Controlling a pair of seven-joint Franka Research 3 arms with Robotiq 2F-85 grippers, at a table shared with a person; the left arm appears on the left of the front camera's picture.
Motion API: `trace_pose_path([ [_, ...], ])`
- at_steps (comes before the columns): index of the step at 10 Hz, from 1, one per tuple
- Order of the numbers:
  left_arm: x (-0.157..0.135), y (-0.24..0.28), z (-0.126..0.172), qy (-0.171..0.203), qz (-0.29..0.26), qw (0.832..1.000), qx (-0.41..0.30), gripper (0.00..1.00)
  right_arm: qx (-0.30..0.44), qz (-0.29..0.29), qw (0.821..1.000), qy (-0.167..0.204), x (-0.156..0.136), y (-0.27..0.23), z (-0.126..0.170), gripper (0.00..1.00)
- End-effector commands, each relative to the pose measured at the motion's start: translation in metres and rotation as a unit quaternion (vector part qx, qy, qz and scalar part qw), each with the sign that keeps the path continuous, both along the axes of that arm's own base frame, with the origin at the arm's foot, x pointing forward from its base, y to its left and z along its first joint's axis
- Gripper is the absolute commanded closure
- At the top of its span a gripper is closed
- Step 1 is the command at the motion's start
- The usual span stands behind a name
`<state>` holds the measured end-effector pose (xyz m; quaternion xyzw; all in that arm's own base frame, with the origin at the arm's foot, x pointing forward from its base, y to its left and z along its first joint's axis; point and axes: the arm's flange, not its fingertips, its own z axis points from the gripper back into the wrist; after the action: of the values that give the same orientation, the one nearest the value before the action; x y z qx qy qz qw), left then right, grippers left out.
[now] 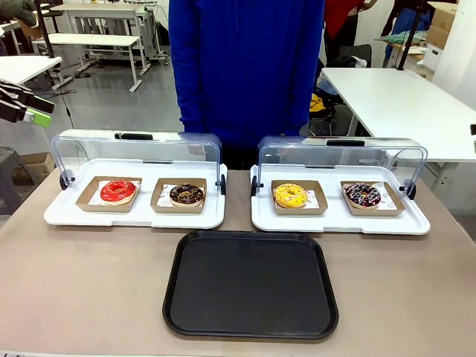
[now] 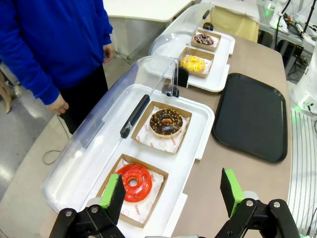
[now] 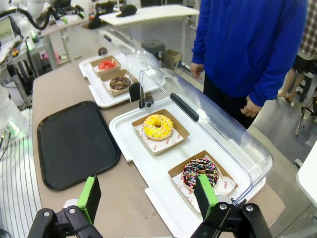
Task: Move the first donut from the left to the tray.
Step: Pick up the Paper togo box containing the Donut indicated by the person and place it on the Handle tray.
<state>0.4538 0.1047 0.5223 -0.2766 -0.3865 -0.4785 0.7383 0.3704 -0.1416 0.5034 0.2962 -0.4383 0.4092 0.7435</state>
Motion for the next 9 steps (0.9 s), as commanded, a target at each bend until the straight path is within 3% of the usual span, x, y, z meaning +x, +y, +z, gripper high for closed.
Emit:
trace_pose_path([
  [1,0.0005,-0.0014,0.0006,-0.003,-0.003,1.0,-0.007,0.0,0.006,0.004,1.0,-0.018,0.0035,-0.0005,0.001,0.0],
  [9,0.0005,-0.0014,0.0006,-0.003,-0.003,1.0,-0.007,0.0,0.006,0.004,1.0,-0.018,0.0035,-0.0005,0.001,0.0],
])
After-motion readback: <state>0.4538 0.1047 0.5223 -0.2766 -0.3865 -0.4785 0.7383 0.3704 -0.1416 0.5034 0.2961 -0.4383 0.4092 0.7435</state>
